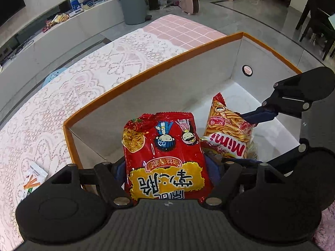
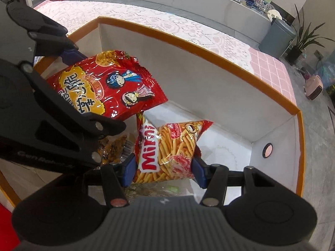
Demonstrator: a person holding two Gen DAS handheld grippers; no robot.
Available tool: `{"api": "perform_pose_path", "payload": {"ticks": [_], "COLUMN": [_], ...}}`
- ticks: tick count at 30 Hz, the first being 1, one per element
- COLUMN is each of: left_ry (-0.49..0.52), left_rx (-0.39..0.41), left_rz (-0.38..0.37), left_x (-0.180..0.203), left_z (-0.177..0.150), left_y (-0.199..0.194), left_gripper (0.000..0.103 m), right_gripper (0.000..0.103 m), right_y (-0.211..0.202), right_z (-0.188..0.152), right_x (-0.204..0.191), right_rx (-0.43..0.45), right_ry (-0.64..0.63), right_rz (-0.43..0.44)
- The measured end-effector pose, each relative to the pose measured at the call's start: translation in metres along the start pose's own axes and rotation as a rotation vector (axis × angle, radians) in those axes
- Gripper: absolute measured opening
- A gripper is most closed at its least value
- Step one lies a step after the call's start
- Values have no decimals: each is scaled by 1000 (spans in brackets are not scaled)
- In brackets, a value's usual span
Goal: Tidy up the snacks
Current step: 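Open both tools to drop the red bag and Mimi bag into the box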
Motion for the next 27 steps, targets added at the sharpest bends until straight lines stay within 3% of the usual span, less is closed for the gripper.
{"api": "perform_pose_path", "payload": {"ticks": [6,11,22,27], "left_ry": [-9,-62,-115,-146], "left_rx": [15,43,109,124], "left_rz": [4,-41,-27,-16], "left_x": [-1,-6,-18,-29], "left_z": [0,2,6,4], "left_y": [-3,-14,-46,-61], "left_gripper": [91,101,101,101], "right_gripper": [55,55,55,64], "right_y": [0,1,4,2], "right_z": [1,1,3,4], "right_x": [-6,-5,-10,-14], "right_rx": [-10,-19,-49,-55], "right_ry": [-20,-8,-20,-17], "right_rz": [-12,-24,-48,-59]}}
Point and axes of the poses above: each gripper's, at about its wrist camera, not at the fingertips, and y roughly the way its jaws point, x to its right, z to its top, the point moved 7 cm from there along y, roughly the way its jaws point, and after that the axes turned 8 degrees about z, right-handed, at the moved point
